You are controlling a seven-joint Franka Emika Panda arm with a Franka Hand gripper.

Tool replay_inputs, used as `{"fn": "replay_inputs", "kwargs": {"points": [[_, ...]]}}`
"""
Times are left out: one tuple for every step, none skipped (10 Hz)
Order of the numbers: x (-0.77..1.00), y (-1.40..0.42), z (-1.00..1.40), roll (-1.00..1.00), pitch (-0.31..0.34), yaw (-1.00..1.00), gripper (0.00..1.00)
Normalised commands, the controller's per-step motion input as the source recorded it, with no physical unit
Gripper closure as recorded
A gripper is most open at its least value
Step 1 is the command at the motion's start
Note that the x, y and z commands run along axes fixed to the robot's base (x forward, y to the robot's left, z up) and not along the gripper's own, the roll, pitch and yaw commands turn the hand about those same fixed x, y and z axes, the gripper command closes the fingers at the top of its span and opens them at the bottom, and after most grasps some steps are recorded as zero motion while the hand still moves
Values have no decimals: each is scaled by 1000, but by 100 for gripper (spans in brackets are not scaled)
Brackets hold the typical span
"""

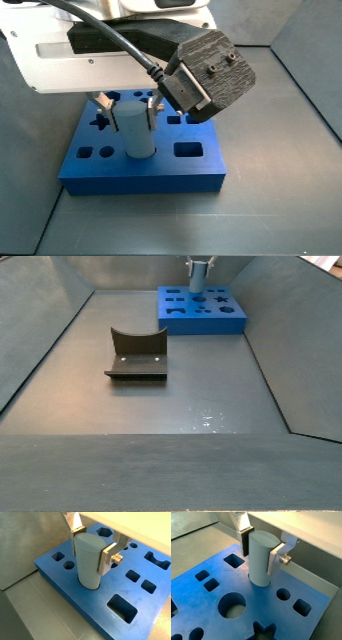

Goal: Pick up the oval object. Move up. Place the oval object on the fixture. Regrasp the oval object. Move to above the board. Insert the oval object.
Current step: Insert the oval object.

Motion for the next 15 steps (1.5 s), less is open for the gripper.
{"fn": "replay_inputs", "kwargs": {"points": [[63,-143,-794,250,-89,0,100],[49,-166,-840,209,-104,0,100],[26,-191,-903,150,-116,0,100],[74,-163,-900,121,-130,11,100],[0,-3,-603,-13,-293,0,100],[0,0,0,10,0,0,100],[0,54,-551,73,-96,0,100],[-46,23,-929,76,-160,0,100],[-74,40,-983,70,-143,0,100],[-34,29,-1000,69,-107,0,100],[-6,11,-1000,71,-89,0,100],[-14,14,-1000,73,-86,0,100],[-20,17,-1000,70,-84,0,100],[-3,6,-1000,84,-60,0,100],[0,0,-1000,107,-26,0,100]]}}
